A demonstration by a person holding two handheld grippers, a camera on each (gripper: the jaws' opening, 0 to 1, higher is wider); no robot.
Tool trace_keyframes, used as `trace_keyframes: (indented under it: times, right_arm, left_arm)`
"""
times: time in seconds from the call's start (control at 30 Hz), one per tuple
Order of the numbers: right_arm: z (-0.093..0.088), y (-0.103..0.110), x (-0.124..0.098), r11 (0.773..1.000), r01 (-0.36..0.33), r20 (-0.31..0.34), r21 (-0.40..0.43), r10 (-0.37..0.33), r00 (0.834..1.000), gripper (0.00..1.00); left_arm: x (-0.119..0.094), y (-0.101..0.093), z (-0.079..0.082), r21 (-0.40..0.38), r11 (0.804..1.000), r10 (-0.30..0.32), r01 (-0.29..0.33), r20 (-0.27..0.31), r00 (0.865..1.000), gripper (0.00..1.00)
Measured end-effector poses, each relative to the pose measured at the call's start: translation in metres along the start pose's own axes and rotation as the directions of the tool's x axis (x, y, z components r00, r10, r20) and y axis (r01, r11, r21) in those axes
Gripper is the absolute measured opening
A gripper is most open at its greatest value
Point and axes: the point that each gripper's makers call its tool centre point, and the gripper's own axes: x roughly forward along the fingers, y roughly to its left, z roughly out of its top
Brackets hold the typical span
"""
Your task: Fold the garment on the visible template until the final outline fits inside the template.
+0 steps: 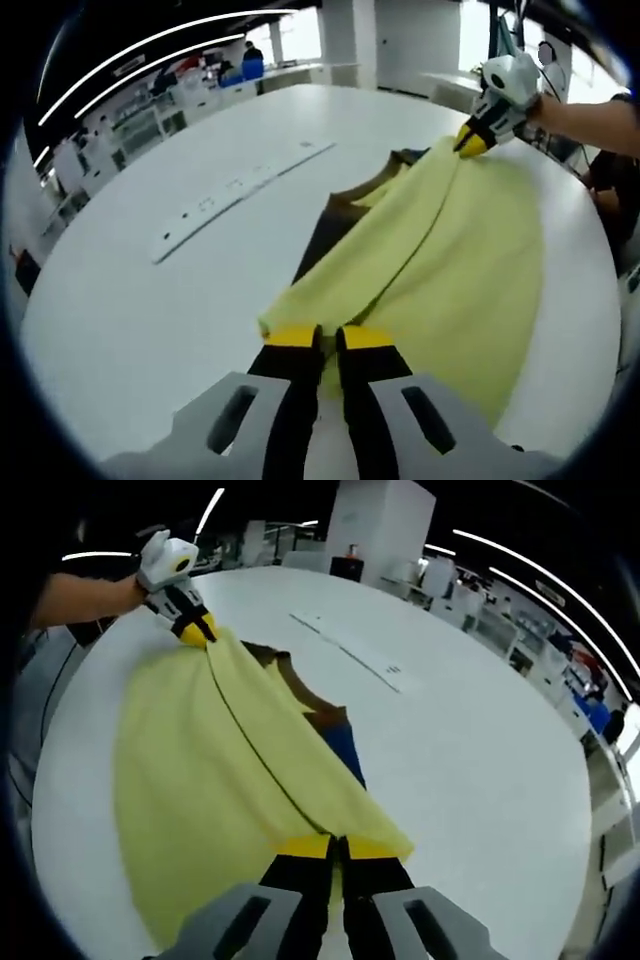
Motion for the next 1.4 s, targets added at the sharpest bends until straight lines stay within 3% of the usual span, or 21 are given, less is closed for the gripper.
trace_keyframes:
  times: [0.13, 0.23, 0.47, 0.73, 0.9, 1.1, 1.4]
  right_arm:
    - [0.001, -0.001, -0.002, 1.0, 0.006, 0.001, -0.002, -0.006, 1.0, 0.0]
    - [0.005, -0.003, -0.008, 1.0, 0.023, 0.037, -0.003, -0.023, 0.999, 0.0]
    - [0.021, -0.012, -0.017, 0.998, 0.06, 0.098, 0.01, -0.061, 0.993, 0.0]
    - [0.033, -0.029, -0.016, 0.992, 0.094, 0.129, 0.083, -0.104, 0.986, 0.0]
    - [0.042, -0.039, -0.012, 0.986, 0.117, 0.135, 0.12, -0.133, 0.982, 0.0]
    - [0.039, -0.046, 0.003, 0.979, 0.125, 0.103, 0.164, -0.143, 0.984, 0.0]
    - [0.034, -0.05, 0.02, 0.976, 0.134, 0.024, 0.169, -0.14, 0.99, 0.0]
  left_arm:
    - [-0.002, 0.0, 0.0, -0.011, 1.0, 0.005, -0.005, 0.009, 1.0, 0.0]
    - [-0.005, -0.001, 0.003, -0.001, 1.0, 0.008, -0.008, 0.022, 1.0, 0.0]
    - [-0.018, 0.014, 0.028, -0.014, 0.998, 0.066, -0.065, 0.124, 0.99, 0.0]
    - [-0.013, 0.031, 0.046, -0.096, 0.989, 0.127, -0.112, 0.165, 0.978, 0.0]
    - [-0.007, 0.04, 0.049, -0.145, 0.981, 0.155, -0.131, 0.167, 0.974, 0.0]
    - [0.004, 0.047, 0.049, -0.188, 0.971, 0.179, -0.151, 0.144, 0.973, 0.0]
    - [0.021, 0.051, 0.034, -0.215, 0.962, 0.182, -0.167, 0.05, 0.982, 0.0]
